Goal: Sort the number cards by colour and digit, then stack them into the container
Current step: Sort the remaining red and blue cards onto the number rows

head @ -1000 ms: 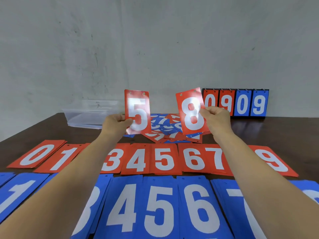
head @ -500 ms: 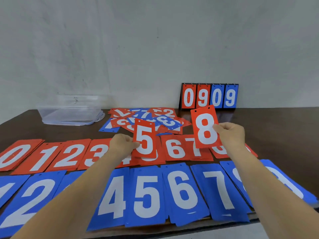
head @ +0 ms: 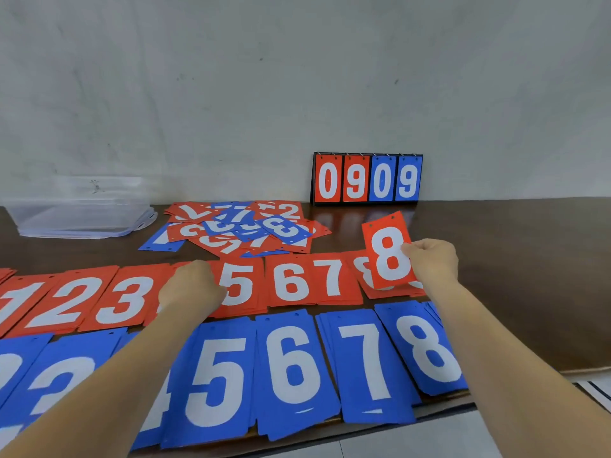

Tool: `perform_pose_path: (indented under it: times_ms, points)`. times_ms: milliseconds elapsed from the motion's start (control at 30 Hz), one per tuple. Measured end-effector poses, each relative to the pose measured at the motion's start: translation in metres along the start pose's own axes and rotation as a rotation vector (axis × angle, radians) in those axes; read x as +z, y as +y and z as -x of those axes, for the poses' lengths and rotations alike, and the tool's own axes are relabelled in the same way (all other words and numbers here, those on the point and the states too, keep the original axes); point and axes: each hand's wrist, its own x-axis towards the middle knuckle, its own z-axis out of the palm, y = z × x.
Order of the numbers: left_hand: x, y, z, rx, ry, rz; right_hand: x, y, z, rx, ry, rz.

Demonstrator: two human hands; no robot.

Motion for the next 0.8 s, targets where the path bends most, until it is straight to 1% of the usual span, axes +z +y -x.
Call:
perform_pose_path:
  times_ms: [100,233,300,400,467,633,800]
  points:
    - [-0.002,0.005,0.001,0.003,0.009,-0.045,0.008,0.005,-0.012,0.039,-0.070,0.048]
    - [-0.001,0.012,0.004,0.027,0.033,-0.017,0.023,0.010,-0.017,-0.026,-0.142,0.147]
    - [0.002,0.016,0.007,0.047,0.044,0.016,0.028,0.011,-0.015,-0.070,-0.150,0.316]
    - [0.005,0.021,0.010,0.067,0.086,0.042,0.034,0.013,-0.011,-0.191,-0.070,0.668]
    - [0.006,0.024,0.013,0.075,0.103,0.033,0.037,0.017,-0.013,-0.264,-0.028,0.787]
    - [0.008,0.028,0.016,0.099,0.147,0.074,0.038,0.019,-0.017,-0.373,-0.007,0.832]
    - [0.006,0.027,0.015,0.103,0.161,0.137,0.044,0.009,-0.013,-0.447,-0.041,0.760]
